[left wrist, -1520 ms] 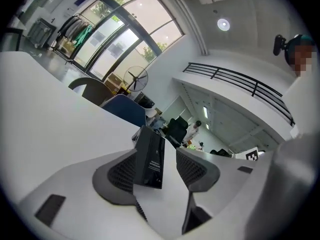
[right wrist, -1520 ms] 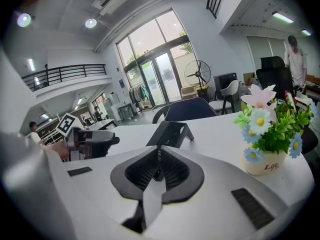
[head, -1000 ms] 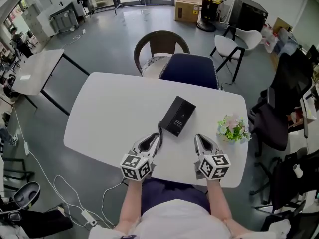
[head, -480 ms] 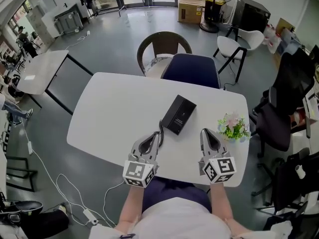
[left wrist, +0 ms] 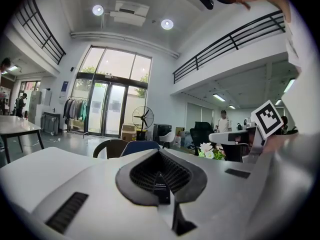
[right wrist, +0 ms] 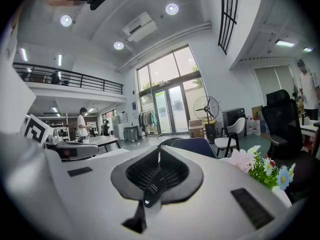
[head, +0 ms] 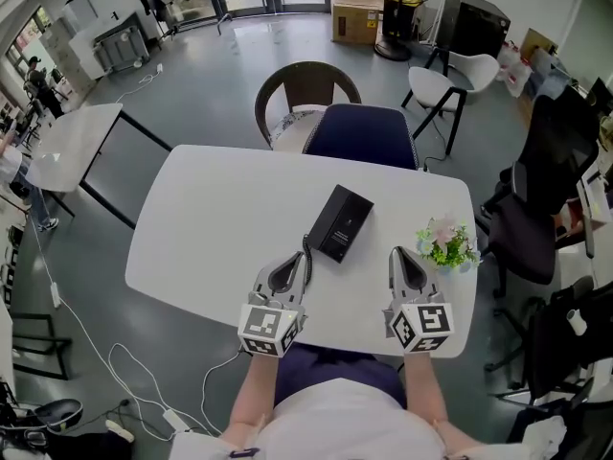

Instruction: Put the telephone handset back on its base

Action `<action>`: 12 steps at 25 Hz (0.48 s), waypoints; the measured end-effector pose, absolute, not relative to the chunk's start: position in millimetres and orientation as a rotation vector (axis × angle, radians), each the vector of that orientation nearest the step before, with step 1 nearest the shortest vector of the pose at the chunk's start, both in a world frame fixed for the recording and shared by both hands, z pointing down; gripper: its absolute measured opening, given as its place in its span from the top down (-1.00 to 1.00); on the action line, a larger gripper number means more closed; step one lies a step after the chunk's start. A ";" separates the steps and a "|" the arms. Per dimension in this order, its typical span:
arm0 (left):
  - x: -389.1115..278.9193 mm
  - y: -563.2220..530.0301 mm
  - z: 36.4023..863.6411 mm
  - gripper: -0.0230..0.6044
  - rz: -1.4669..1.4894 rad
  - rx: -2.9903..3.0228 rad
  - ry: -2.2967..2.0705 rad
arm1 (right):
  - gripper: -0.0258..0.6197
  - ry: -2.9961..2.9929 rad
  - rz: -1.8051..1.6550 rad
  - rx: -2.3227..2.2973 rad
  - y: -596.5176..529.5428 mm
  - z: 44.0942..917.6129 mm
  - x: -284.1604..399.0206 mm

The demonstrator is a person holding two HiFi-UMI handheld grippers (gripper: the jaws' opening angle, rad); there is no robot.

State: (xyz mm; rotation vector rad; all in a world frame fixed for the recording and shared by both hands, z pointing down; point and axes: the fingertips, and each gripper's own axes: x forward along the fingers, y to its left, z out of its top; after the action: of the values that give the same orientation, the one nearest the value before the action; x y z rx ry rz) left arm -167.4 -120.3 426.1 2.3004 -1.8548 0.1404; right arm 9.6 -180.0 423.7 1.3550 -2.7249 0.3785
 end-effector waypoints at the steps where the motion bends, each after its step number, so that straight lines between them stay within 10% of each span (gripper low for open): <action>1: -169.5 -122.2 425.7 0.88 0.140 2.298 -1.859 | 0.81 -2.723 0.376 1.359 -180.6 423.4 9.4; 12: -182.6 -132.7 432.0 0.88 0.142 2.289 -1.849 | 0.81 -2.682 0.363 1.397 -182.4 426.0 12.5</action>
State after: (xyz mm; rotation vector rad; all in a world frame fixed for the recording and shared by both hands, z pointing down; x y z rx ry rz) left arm -182.6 -132.7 432.0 2.2885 -1.8488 0.1416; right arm 12.5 -182.4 426.0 1.3975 -2.6818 0.3630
